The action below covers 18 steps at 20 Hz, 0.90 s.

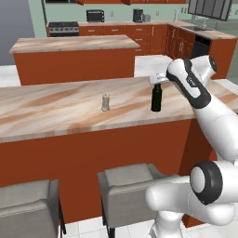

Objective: Get the candle and the beer from the cabinet and move them to the dining counter.

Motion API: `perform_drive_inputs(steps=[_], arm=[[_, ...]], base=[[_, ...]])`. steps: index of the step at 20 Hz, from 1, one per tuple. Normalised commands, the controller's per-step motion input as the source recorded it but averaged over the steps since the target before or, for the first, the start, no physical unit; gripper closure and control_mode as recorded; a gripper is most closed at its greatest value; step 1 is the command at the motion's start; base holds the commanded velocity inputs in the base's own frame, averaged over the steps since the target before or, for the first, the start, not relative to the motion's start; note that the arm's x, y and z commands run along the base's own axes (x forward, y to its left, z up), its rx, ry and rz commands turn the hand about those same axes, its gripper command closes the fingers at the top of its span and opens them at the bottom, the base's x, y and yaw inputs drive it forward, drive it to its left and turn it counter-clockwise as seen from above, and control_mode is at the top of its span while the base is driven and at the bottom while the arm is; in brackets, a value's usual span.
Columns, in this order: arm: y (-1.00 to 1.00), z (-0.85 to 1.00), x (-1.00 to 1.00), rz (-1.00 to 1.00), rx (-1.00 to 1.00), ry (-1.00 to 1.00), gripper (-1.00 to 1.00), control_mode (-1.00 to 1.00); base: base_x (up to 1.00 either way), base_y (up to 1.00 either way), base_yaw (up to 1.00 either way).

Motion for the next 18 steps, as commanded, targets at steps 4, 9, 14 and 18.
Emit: perform_drive_inputs(steps=[4, 9, 14, 18], arm=[[0.0, -0.28, 0.17, 0.0, 0.0, 0.0, 1.0, -1.0], [0.0, -0.28, 0.12, 0.0, 0.0, 0.0, 1.0, -1.0], [0.0, -0.14, 0.2, 0.0, 0.0, -0.05, 1.0, -1.0], [0.01, -0.02, 0.31, 0.0, 0.0, -0.04, 1.0, -1.0]], base=[[0.0, 0.0, 0.0], [0.0, 0.0, 0.0], [0.0, 0.0, 0.0], [0.0, 0.0, 0.0]])
